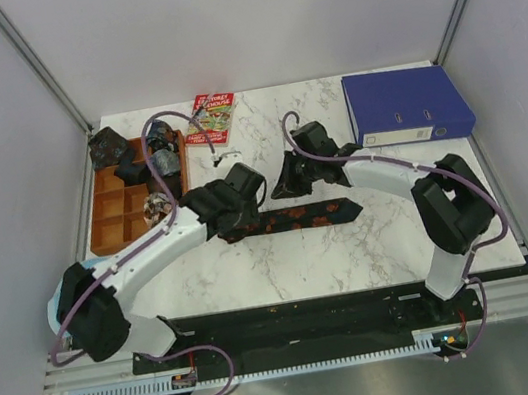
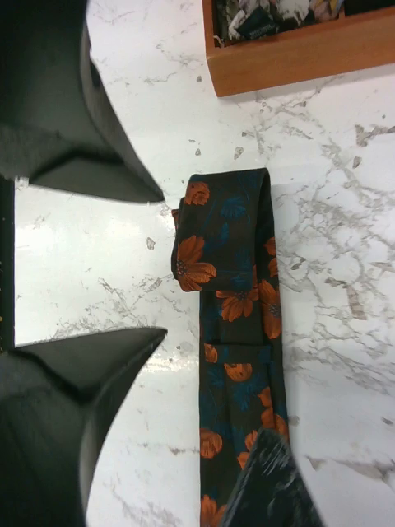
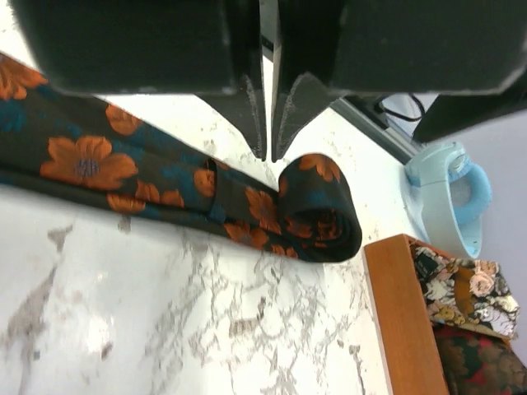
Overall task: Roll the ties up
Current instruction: Roll the tie at the center of the board.
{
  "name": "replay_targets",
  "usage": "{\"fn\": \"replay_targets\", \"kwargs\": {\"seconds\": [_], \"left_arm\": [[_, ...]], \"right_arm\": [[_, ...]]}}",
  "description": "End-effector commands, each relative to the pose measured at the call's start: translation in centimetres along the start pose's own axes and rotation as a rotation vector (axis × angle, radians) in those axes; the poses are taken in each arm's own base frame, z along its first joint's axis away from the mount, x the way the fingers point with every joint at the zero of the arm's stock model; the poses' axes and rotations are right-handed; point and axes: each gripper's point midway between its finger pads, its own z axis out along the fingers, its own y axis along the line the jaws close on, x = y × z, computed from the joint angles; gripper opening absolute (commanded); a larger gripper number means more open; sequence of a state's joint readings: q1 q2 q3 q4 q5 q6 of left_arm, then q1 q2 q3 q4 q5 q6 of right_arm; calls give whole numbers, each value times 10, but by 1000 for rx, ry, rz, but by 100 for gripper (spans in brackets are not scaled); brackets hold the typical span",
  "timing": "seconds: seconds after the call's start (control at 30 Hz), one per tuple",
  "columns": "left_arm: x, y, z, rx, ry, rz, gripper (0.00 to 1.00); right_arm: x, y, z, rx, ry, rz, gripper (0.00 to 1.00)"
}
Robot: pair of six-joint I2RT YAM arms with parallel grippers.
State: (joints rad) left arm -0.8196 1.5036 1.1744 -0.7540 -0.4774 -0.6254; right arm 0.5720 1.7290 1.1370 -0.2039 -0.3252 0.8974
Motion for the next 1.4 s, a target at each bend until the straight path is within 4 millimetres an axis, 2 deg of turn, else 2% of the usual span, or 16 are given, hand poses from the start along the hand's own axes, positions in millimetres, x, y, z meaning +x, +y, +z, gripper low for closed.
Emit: {"fn": "replay_targets", "kwargs": {"seconds": [0.0,0.03,0.07,0.13,0.17,0.2,0.23,0.3,0.33,0.37,0.43,0.47,0.53,0.77,1.0,1.37], "left_arm": [[10,23,-22,0,-41,-147,60],[16,24,-22,7,-35,-163,49],[31,28,-17,5,-15,-174,44],[34,26,-18,48,-36,-215,29],[47,31,-11,35,-22,-228,23],[47,29,-9,52,-37,-253,15],[47,29,-9,65,-50,-278,7],[62,31,0,73,-42,-311,2],[57,27,1,104,-73,-344,2],[67,29,8,100,-67,-362,2],[65,23,12,138,-84,-389,2],[71,26,17,131,-80,-396,2],[74,25,21,139,-77,-416,2],[83,28,50,132,-79,-504,2],[77,33,73,51,-61,-518,2],[55,35,91,1,-78,-571,2]], "right_arm": [[-21,15,9,28,8,-85,15],[-24,16,13,33,14,-91,17],[-21,9,23,58,43,-91,21],[-30,24,29,35,41,-110,23],[-27,18,40,52,62,-113,25],[-24,24,46,44,74,-123,26],[-30,36,49,21,65,-142,26],[-17,34,71,26,119,-151,27],[-20,46,76,5,116,-165,27],[-14,38,89,21,146,-163,27],[-11,50,99,-1,156,-180,28],[-4,46,110,7,176,-182,28],[-3,54,117,-10,183,-190,29],[19,48,144,-1,235,-191,29],[24,41,149,12,246,-182,28],[35,35,151,12,279,-165,27]]}}
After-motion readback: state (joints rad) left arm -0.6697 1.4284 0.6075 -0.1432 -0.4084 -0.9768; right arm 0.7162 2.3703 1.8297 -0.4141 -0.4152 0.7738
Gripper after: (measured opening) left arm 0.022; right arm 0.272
